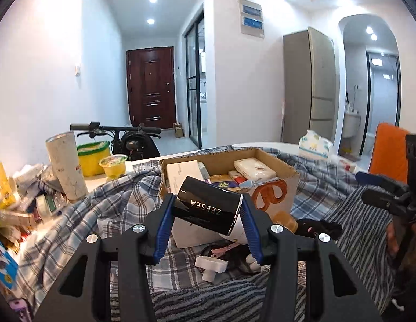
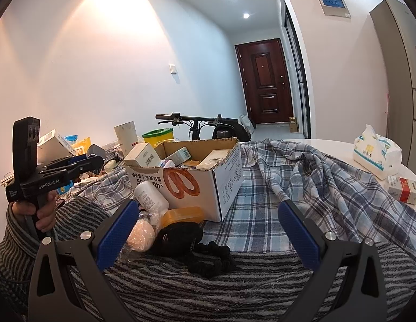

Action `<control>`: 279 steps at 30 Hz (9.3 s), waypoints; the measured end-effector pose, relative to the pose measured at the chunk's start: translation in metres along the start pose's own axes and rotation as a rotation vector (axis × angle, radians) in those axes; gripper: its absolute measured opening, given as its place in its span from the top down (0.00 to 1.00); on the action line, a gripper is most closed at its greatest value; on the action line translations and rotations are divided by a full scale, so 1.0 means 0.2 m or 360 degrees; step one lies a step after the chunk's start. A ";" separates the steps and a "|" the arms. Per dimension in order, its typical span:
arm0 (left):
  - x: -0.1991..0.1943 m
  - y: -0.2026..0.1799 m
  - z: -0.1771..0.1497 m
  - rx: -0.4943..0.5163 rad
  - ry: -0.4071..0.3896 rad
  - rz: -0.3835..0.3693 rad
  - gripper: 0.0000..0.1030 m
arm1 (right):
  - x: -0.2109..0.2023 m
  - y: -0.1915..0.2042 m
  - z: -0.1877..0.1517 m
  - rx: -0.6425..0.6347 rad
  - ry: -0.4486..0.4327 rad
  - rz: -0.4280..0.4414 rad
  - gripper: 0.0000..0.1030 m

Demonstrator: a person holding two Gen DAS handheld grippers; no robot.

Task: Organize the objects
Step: 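Reach the left gripper to the black cylindrical case and grasp it, then lift the black case with the left gripper while the right gripper grasps the orange container, then lower the black case into the cardboard box and open the left gripper, then lower the orange container into the cardboard box and open the right gripper, then reach the left gripper to the white T-shaped fitting and grasp it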

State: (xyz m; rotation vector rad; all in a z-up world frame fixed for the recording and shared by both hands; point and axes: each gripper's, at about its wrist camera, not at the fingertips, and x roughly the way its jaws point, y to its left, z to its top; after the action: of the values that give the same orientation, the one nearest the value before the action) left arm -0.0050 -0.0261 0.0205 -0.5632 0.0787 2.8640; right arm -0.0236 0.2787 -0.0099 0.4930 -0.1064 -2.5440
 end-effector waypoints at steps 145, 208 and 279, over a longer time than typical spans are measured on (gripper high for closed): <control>0.72 0.17 0.40 -0.0374 0.0408 0.0079 0.60 | 0.81 -0.12 0.46 0.0192 0.0206 0.0605 0.41; 0.45 0.16 0.29 -0.0362 0.0137 0.0144 0.00 | 0.80 -0.11 0.46 0.0130 0.0213 0.0535 0.41; 0.38 0.16 0.30 -0.0412 0.0091 0.0121 0.00 | 0.77 -0.10 0.47 0.0080 0.0175 0.0348 0.00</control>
State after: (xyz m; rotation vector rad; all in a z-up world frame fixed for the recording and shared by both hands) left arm -0.1035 -0.0362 0.0473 -0.7045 -0.2712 2.9527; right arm -0.1888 0.2136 0.0233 0.6052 -0.1745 -2.3011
